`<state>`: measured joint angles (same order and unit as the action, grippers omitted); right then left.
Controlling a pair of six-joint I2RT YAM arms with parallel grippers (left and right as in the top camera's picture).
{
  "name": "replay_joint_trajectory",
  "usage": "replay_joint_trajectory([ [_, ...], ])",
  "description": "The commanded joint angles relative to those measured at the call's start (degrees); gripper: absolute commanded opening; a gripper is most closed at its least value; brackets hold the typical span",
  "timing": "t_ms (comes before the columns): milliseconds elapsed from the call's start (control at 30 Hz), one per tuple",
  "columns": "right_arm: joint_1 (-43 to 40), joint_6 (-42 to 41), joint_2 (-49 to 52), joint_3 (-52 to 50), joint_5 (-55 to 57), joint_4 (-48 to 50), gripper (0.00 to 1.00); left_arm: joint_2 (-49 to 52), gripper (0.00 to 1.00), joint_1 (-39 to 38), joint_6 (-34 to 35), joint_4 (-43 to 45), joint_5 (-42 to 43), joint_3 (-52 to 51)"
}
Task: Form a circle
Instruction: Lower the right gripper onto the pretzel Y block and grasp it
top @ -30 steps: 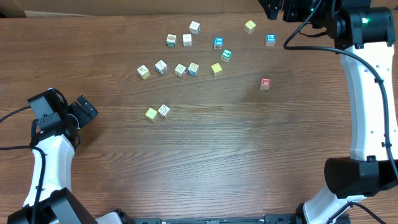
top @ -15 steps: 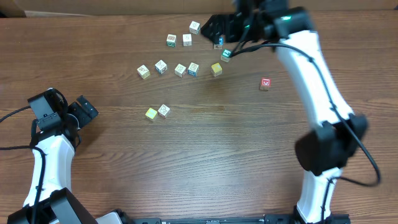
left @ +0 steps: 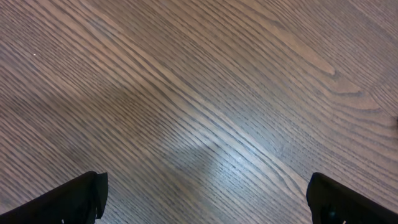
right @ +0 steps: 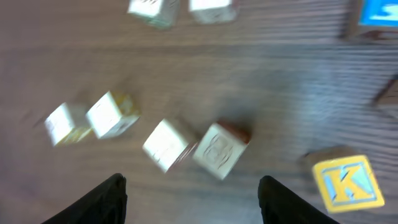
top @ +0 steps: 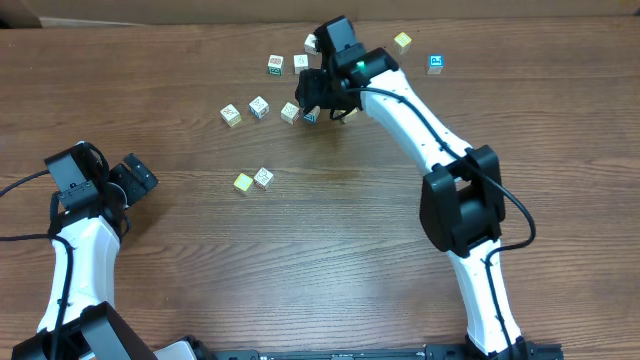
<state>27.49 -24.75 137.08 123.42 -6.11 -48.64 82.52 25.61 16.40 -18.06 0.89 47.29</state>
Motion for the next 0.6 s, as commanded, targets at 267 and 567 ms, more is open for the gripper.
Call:
replay_joint_trajectory([
  [267,3.02,-13.6,4.98,0.66,12.09,3.61,0.65,-0.87,1.0,0.2,0.52,0.09,0.2,-0.15],
  [567,3.52,-13.62,8.61,0.61,12.15,4.48,0.65,-0.87,1.0,0.2,0.52,0.09,0.2,-0.15],
])
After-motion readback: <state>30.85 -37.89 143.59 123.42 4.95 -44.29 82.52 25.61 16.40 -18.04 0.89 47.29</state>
